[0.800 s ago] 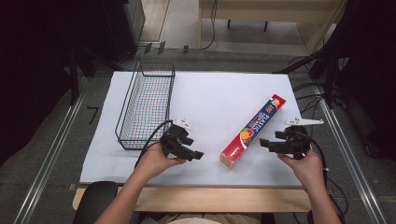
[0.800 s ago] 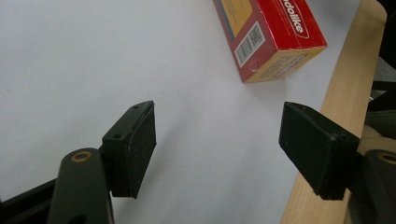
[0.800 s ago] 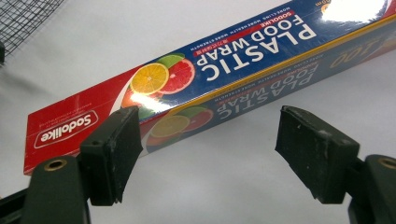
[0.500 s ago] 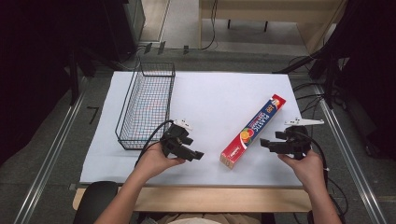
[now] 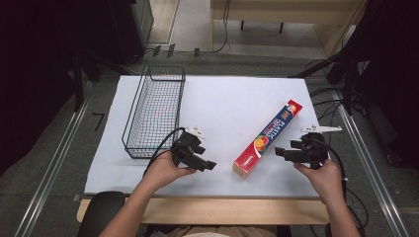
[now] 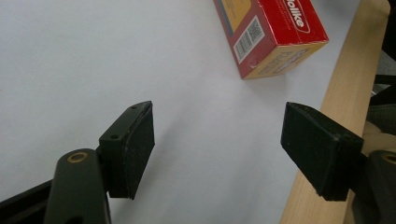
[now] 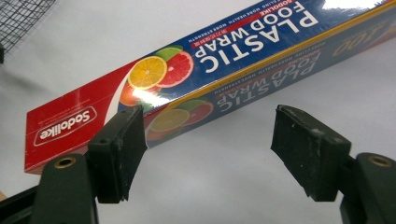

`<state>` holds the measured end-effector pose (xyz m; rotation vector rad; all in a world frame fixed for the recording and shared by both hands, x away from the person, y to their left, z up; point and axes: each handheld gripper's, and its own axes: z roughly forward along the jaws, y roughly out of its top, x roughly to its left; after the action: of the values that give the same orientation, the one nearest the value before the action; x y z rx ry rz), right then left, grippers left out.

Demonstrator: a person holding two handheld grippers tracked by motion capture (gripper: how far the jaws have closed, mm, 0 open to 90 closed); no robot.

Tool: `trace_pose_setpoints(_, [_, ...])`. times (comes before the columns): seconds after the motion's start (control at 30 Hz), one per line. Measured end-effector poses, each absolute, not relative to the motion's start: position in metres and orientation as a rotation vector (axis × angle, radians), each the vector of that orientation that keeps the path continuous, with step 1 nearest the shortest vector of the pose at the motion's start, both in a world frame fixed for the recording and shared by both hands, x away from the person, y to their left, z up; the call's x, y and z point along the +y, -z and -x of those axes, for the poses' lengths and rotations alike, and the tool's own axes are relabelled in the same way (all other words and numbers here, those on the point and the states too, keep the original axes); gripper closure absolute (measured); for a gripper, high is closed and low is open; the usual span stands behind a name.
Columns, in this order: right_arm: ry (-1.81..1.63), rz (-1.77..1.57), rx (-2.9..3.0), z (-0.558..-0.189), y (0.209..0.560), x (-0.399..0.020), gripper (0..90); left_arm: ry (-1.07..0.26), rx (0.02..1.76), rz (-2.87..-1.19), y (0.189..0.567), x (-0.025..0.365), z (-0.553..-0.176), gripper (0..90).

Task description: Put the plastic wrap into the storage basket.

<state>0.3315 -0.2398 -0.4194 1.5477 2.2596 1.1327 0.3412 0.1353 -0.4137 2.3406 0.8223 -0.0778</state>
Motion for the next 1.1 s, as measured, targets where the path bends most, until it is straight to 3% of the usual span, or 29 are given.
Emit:
trace_pose_setpoints(0.43, [-1.079,-1.630,2.231,-0.330,0.423,-0.239,28.1,0.143,0.801,-2.312,0.404,0.132,-0.357,30.0])
trace_pose_setpoints(0.77, [-1.028,-1.617,2.229,-0.332,0.416,-0.222,27.1,0.122,0.738,-2.331,0.400,0.128,-0.345,31.6])
trace_pose_setpoints(1.1, [-0.925,-1.715,2.202,-0.344,0.414,-0.211,20.2,0.102,0.716,-2.319,0.400,0.136,-0.342,32.7])
